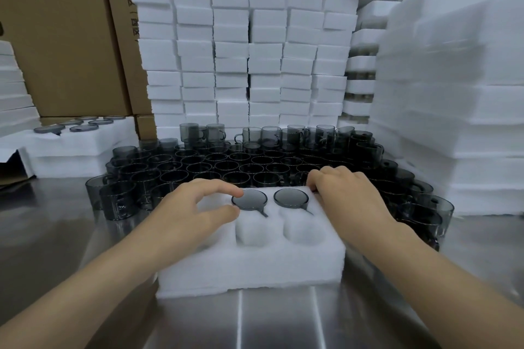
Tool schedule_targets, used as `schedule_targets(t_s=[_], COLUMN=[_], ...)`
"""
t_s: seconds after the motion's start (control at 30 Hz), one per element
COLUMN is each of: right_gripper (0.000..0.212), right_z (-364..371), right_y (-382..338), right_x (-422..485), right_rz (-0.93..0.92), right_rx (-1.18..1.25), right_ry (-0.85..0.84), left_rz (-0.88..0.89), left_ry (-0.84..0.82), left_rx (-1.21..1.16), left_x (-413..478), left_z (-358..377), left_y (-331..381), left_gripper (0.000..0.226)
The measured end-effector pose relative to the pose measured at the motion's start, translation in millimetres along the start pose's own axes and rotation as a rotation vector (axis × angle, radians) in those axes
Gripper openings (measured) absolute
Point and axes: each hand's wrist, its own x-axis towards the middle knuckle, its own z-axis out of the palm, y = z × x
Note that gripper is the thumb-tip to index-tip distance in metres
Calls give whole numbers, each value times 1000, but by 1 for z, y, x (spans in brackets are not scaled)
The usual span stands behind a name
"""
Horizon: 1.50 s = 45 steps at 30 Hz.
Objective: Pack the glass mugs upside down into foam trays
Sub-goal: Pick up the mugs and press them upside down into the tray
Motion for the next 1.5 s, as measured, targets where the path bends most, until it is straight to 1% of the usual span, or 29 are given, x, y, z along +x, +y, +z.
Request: schedule_targets(t_s=[0.03, 0.2, 0.27, 0.33, 0.4, 0.47, 0.53, 0.6, 0.63, 0.67, 0.7, 0.77, 0.8, 0.87, 0.93, 0.97, 1.0, 1.07, 1.13, 1.23, 1.3, 1.4, 1.5], right_gripper=[19, 12, 12, 11, 8, 6, 5, 6, 7, 8, 8, 7, 11, 32, 55, 62, 64, 58, 45, 26, 17, 15, 12], right_z=[0, -2, -5, -11, -18, -26, -33, -39, -42, -44, -46, -47, -46, -45, -45, -45, -45, -42, -39, -38, -40, -41, -42], right_y=[0, 4, 7, 7, 1, -11, -25, -40, -46, -52, -57, -64, -65, -63, -59, -58, -57, -57, -56, -55, -54, -54, -56], right_x=[0, 3, 3, 2, -4, -14, -24, -33, -37, -40, -42, -45, -46, -46, -46, -45, -45, -43, -41, -40, -41, -42, -43], right_rz=[18, 87, 106, 79, 5, -55, -131, -237, -295, -350, -404, -506, -539, -532, -449, -400, -360, -327, -328, -337, -338, -338, -343], right_rx=[9, 74, 106, 209, 369, 522, 609, 612, 600, 587, 573, 534, 534, 610, 698, 732, 766, 813, 806, 795, 843, 892, 911], right_ry=[14, 158, 247, 359, 441, 443, 434, 474, 497, 512, 526, 599, 644, 665, 618, 588, 566, 565, 611, 704, 724, 715, 702], left_rz=[3, 17, 27, 43, 66, 95, 129, 175, 208, 251, 305, 406, 431, 447, 446, 447, 451, 465, 474, 484, 495, 505, 534], left_ry=[-1, -14, -7, 6, 29, 70, 118, 156, 169, 179, 192, 220, 234, 249, 267, 280, 289, 293, 306, 379, 429, 470, 491], left_rx=[5, 19, 30, 56, 88, 84, 45, 13, 0, -8, -5, 7, -3, -55, -76, -73, -70, -71, -72, -57, -51, -50, -33], left_x=[0, -1, -2, -3, -4, -5, -5, -7, -8, -9, -10, -11, -11, -12, -13, -13, -13, -14, -14, -15, -15, -15, -17], left_z=[0, 2, 2, 2, 3, 4, 4, 4, 3, 4, 4, 4, 3, 2, 1, 0, -1, -1, 1, 4, 3, 2, 3], left_y=[0, 0, 1, 3, 5, 5, 8, 13, 16, 19, 21, 24, 25, 26, 28, 28, 29, 29, 30, 31, 32, 33, 34], left_gripper=[25, 27, 27, 29, 31, 35, 52, 73, 79, 81, 77, 64, 59, 56, 59, 61, 63, 66, 67, 66, 62, 58, 58])
